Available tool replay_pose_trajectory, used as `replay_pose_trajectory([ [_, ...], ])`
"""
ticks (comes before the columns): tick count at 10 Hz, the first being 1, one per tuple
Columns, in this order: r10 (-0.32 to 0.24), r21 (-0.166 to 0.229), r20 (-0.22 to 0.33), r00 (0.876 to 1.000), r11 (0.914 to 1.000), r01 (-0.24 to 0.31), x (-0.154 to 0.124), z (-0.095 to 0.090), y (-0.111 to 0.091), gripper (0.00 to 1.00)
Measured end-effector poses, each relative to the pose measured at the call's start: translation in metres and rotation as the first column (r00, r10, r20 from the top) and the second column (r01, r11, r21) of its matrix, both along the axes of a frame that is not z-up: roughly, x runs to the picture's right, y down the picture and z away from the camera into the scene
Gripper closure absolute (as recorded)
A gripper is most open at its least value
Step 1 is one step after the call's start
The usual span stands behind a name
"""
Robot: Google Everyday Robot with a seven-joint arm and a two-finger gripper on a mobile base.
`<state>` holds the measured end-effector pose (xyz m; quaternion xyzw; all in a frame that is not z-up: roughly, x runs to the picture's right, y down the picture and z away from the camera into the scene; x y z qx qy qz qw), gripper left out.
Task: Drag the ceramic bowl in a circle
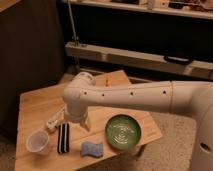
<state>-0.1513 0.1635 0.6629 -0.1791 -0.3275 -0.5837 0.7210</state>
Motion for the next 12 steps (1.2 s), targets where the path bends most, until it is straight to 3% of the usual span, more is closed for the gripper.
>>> replay_pose_trajectory([
  [3, 0.034, 0.050, 0.031, 0.999, 0.9981, -0.035, 0.028, 0.002, -0.001, 0.20],
  [4, 0.043, 0.071, 0.029, 0.999, 0.9964, -0.045, 0.053, 0.002, 0.002, 0.20],
  [6, 0.045, 0.086, 0.004, 0.999, 0.9952, -0.045, 0.102, 0.006, 0.014, 0.20],
  [8, 0.020, 0.082, -0.065, 0.998, 0.9965, -0.015, 0.139, 0.020, 0.026, 0.20],
  [12, 0.021, 0.081, -0.068, 0.997, 0.9966, -0.015, 0.139, 0.021, 0.027, 0.20],
])
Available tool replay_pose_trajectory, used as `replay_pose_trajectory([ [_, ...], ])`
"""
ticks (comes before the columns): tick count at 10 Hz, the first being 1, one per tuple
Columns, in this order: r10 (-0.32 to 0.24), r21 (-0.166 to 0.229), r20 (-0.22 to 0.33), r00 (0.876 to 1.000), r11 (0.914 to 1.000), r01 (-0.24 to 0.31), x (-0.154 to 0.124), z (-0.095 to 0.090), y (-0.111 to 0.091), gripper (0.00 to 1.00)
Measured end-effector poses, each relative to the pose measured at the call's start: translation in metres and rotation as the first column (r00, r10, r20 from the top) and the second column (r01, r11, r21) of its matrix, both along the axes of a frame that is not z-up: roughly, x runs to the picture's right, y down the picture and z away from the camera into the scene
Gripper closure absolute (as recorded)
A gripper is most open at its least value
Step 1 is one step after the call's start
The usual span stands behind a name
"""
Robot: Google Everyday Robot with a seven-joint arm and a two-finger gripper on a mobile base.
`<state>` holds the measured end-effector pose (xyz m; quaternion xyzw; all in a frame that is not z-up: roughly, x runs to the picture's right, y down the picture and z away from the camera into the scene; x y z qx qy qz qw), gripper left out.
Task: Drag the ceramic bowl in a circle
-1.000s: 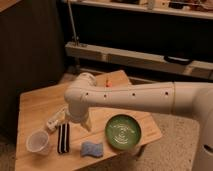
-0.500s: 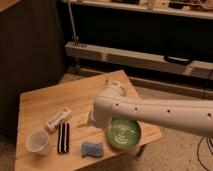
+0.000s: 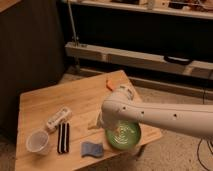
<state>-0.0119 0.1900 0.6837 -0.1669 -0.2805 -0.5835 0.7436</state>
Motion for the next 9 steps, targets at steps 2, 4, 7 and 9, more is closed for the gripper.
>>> replay_pose_trajectory([
  [2, -0.016, 0.020, 0.032, 0.999, 0.9997, 0.015, -0.002, 0.007, -0.001, 0.20],
  [4, -0.092, 0.061, 0.104, 0.990, 0.9944, 0.086, 0.003, 0.032, -0.004, 0.20],
  [7, -0.218, 0.066, 0.139, 0.966, 0.9753, 0.211, 0.006, 0.071, 0.014, 0.20],
  [9, -0.246, 0.034, 0.106, 0.963, 0.9692, 0.244, 0.011, 0.081, 0.020, 0.20],
])
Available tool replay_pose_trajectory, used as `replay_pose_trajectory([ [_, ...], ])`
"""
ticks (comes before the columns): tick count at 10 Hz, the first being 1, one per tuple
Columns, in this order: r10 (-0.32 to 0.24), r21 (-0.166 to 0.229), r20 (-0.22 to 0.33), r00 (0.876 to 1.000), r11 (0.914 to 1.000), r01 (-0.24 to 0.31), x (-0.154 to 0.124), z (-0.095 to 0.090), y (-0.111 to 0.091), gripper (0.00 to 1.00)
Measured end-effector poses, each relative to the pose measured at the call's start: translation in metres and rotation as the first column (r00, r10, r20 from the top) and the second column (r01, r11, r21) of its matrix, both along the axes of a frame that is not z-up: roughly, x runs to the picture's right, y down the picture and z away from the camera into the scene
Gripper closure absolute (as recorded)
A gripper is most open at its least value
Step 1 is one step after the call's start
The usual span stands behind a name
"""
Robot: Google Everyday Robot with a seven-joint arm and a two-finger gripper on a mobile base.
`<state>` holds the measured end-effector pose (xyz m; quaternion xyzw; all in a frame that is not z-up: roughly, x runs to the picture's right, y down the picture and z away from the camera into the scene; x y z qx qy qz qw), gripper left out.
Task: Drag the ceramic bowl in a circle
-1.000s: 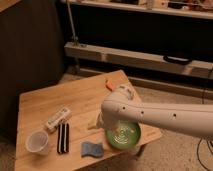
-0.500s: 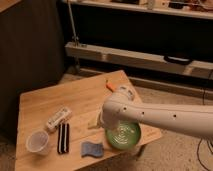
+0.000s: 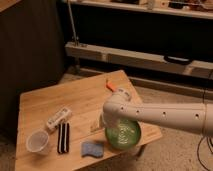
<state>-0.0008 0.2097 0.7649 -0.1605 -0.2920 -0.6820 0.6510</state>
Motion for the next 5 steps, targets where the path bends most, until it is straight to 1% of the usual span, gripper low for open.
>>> replay_pose_trajectory([
  [1, -0.005, -0.011, -0.009, 1.000, 0.9999, 0.005, -0.001, 0.004, 0.003, 0.20],
  [3, -0.013, -0.045, -0.032, 0.999, 0.9989, 0.011, 0.000, 0.015, 0.011, 0.20],
  [4, -0.011, -0.059, -0.041, 0.999, 0.9982, 0.008, 0.000, 0.019, 0.015, 0.24],
  [5, -0.013, -0.067, -0.046, 0.999, 0.9977, 0.009, -0.002, 0.021, 0.016, 0.32],
])
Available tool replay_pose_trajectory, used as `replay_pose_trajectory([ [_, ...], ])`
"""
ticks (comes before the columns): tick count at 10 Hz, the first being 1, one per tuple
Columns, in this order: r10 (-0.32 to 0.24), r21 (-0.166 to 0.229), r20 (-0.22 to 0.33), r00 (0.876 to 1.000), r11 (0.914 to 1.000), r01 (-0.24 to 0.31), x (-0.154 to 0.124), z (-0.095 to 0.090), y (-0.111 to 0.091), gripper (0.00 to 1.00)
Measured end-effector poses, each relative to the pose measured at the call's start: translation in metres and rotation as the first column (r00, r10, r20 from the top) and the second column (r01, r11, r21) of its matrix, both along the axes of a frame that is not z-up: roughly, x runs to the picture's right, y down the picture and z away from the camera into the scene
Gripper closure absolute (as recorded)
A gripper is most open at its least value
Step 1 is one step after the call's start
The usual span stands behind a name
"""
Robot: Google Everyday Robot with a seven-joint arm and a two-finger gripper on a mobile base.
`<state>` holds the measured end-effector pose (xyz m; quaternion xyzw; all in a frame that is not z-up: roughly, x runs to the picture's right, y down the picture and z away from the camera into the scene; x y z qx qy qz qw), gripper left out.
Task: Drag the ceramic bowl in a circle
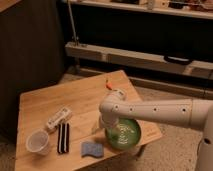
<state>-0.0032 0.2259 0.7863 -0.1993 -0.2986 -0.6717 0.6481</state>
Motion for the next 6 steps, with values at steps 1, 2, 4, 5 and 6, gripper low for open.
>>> replay_pose_trajectory([
  [1, 0.003, -0.004, -0.004, 1.000, 1.0000, -0.003, -0.0017, 0.0006, 0.0001, 0.44],
  [2, 0.007, -0.009, -0.009, 1.000, 0.9999, -0.007, 0.0002, 0.0001, 0.0005, 0.55],
  [4, 0.004, -0.017, -0.027, 1.000, 0.9998, -0.005, 0.0002, -0.0010, 0.0008, 0.76],
  [5, 0.006, -0.026, -0.046, 0.999, 0.9996, -0.007, 0.0022, 0.0003, 0.0018, 0.86],
  [6, 0.008, -0.033, -0.065, 0.998, 0.9994, -0.010, 0.0048, 0.0021, 0.0020, 0.94],
])
